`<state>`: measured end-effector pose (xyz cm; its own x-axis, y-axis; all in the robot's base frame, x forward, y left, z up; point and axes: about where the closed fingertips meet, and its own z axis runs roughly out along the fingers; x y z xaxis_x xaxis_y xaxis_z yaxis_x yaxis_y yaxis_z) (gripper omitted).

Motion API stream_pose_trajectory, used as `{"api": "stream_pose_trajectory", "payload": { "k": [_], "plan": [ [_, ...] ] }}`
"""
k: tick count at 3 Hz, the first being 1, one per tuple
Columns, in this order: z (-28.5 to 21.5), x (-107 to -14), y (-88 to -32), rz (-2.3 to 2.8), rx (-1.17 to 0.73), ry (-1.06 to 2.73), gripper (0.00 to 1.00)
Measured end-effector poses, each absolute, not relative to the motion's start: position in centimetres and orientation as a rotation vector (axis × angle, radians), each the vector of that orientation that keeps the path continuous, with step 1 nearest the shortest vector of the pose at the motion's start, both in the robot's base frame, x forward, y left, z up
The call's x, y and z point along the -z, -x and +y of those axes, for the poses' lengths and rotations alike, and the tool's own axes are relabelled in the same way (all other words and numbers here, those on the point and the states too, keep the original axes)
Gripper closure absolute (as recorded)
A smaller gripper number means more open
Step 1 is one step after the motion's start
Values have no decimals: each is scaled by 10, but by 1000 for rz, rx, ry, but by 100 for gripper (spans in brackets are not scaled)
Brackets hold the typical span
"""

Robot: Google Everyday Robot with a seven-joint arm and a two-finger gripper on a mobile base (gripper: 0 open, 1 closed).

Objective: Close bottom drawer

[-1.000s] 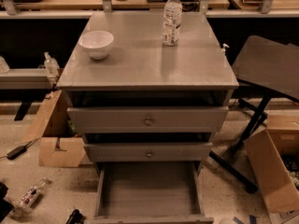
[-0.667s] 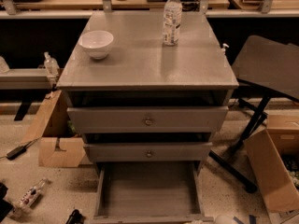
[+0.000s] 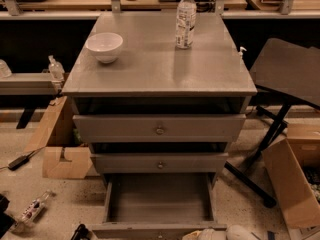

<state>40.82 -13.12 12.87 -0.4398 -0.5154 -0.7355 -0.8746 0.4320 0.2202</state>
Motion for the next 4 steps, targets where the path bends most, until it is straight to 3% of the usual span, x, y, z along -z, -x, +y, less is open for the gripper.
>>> {"api": "stream_pose_trajectory", "payload": {
  "k": [2, 4],
  "plan": [
    [-128, -123, -434, 2103, -801, 1112, 100],
    [-125, -124, -409, 2112, -805, 1098, 100]
  ]
}}
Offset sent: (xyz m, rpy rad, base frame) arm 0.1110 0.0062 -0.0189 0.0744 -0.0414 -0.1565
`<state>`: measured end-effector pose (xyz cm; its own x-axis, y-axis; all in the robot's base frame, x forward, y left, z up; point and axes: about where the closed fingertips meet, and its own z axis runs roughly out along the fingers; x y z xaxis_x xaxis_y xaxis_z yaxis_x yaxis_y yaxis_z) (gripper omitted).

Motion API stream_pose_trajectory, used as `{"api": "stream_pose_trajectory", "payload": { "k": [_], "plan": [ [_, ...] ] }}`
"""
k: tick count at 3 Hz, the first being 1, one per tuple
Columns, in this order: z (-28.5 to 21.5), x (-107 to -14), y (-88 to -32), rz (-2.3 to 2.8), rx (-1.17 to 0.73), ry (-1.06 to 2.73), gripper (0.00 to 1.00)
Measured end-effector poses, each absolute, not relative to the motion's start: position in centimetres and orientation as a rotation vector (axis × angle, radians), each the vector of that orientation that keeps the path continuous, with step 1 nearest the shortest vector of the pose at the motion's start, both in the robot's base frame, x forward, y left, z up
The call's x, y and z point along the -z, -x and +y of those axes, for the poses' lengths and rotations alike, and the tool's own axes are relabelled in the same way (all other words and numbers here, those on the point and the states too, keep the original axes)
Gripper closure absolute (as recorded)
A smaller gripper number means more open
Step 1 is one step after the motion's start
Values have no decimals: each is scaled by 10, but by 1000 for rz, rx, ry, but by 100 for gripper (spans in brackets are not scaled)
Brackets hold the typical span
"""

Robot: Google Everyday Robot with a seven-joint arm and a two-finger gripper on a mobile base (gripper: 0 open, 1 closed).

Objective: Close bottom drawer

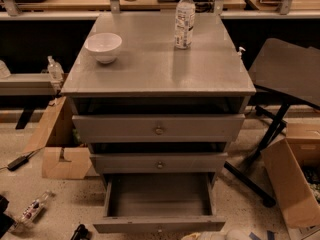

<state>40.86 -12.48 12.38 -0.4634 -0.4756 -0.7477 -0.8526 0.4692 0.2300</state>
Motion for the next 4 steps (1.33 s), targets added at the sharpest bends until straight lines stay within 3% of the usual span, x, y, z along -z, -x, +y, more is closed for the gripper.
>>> {"api": "stream_pose_trajectory", "payload": {
  "k": [1, 2, 3, 4],
  "plan": [
    [-120, -122, -355, 2083, -814, 1102, 100],
    [-115, -120, -360, 2073, -825, 1113, 100],
    [-91, -121, -380, 2015, -870, 1143, 100],
    [-84, -120, -452, 1959, -837, 1159, 100]
  ]
}}
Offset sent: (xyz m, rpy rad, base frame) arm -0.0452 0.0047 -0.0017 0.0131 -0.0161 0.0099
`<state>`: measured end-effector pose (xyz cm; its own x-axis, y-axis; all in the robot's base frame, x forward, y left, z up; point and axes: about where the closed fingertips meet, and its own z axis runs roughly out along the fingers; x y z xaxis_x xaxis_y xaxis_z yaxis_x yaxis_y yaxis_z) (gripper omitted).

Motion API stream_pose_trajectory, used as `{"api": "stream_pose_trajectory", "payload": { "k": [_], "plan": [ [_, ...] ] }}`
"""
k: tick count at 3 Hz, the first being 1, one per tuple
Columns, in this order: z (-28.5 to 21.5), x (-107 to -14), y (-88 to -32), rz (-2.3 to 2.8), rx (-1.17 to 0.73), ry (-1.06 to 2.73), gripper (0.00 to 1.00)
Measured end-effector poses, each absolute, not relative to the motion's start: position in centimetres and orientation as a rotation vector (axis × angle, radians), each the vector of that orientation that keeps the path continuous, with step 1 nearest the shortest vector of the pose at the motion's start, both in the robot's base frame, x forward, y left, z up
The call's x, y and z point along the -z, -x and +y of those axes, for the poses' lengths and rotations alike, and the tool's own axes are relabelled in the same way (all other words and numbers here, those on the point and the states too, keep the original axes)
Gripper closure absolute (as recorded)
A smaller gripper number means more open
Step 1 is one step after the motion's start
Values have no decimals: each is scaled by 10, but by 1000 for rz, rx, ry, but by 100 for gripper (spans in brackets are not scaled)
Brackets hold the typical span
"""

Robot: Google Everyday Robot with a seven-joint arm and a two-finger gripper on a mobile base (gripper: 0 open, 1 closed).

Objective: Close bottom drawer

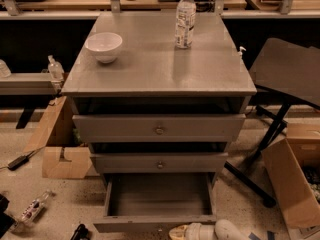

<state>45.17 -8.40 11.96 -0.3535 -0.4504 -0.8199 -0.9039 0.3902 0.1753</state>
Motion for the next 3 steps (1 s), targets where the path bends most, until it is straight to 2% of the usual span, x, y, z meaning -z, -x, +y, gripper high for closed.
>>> {"api": "stream_pose_trajectory", "payload": {
  "k": [2, 3],
  "plan": [
    [-90, -117, -494, 1940, -802, 1137, 100],
    [-90, -117, -498, 1936, -801, 1131, 100]
  ]
}}
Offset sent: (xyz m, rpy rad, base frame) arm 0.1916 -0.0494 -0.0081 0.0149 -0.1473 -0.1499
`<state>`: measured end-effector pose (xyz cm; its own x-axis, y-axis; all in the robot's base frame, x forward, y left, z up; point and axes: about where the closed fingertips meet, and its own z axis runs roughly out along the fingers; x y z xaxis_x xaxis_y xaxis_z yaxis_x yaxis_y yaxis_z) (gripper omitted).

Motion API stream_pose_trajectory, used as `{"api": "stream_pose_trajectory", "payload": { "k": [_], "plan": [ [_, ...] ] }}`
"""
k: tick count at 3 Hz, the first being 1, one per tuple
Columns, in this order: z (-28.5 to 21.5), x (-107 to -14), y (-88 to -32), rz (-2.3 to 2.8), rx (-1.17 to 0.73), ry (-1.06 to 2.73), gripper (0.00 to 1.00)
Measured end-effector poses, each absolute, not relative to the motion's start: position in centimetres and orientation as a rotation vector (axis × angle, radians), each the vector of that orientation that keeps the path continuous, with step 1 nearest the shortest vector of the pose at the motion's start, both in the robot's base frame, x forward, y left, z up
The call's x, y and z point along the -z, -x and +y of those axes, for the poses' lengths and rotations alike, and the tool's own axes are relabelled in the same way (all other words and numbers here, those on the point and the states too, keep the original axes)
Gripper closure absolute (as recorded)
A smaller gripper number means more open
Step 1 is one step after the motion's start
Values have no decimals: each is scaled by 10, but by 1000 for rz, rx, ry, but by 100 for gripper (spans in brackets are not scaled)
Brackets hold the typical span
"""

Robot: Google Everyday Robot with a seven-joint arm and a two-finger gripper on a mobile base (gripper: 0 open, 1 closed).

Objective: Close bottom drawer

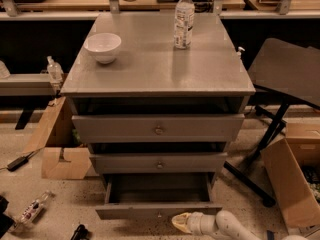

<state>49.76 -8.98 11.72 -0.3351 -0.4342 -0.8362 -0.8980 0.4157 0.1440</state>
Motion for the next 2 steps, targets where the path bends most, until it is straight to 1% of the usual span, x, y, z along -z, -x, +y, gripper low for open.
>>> {"api": "stream_pose_trajectory", "payload": {
  "k": [1, 2],
  "plan": [
    [-100, -119, -529, 1933, -767, 1105, 100],
    [-101, -119, -529, 1934, -764, 1102, 100]
  ]
}}
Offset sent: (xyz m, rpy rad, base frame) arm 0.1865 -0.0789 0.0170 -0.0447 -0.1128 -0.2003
